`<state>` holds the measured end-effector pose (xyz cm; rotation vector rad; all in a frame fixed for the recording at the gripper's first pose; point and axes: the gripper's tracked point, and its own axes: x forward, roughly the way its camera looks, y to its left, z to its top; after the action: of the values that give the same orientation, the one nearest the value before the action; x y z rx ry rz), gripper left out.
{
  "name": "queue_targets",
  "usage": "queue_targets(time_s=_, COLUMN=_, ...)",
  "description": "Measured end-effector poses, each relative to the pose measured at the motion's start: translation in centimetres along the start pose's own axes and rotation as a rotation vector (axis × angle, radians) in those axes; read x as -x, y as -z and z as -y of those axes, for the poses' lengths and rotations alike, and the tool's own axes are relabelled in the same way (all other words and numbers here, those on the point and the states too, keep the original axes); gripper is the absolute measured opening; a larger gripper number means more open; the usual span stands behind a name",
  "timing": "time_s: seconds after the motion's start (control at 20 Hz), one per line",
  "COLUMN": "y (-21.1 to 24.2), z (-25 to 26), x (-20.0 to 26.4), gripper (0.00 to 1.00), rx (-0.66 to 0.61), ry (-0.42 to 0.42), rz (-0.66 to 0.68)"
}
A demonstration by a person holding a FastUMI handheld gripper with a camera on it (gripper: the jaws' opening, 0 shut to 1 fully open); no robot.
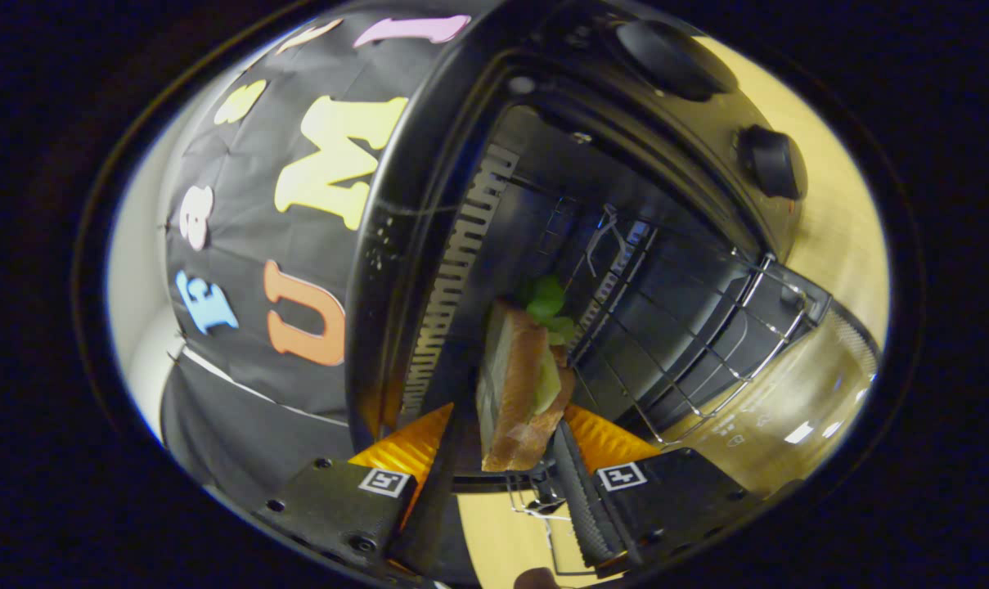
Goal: Open the toaster oven, put the food inside, and close the toaster oven door.
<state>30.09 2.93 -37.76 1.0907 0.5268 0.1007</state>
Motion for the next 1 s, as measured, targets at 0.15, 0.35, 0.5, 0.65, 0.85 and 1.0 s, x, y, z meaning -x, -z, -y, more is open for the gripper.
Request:
queue_targets(time_s=0.15, y=0.3, z=0.0, x=0.6, gripper=0.82, rx=0.075, ry=0.038, rz=-0.034)
queue_targets(time_s=0.35, y=0.4, z=0.7, x=1.2, gripper=0.91, rx=0.173, ry=0.096, rz=-0.044)
queue_targets(time_s=0.5, y=0.5, z=0.8, x=2.1, gripper=0.94, rx=0.214, ry=0.155, rz=-0.051)
queue_targets(time_s=0.65, y=0.7, z=1.1, x=3.3, gripper=0.94, rx=0.281, ry=0.204, rz=-0.068)
queue_targets(time_s=0.85, y=1.4, z=0.1, x=5.6, gripper=0.95, rx=0.387, ry=0.233, rz=-0.083)
queue_targets(time_s=1.0, y=1.9, z=-1.6, x=8.4, gripper=0.97, rx=0.496, ry=0.248, rz=-0.083)
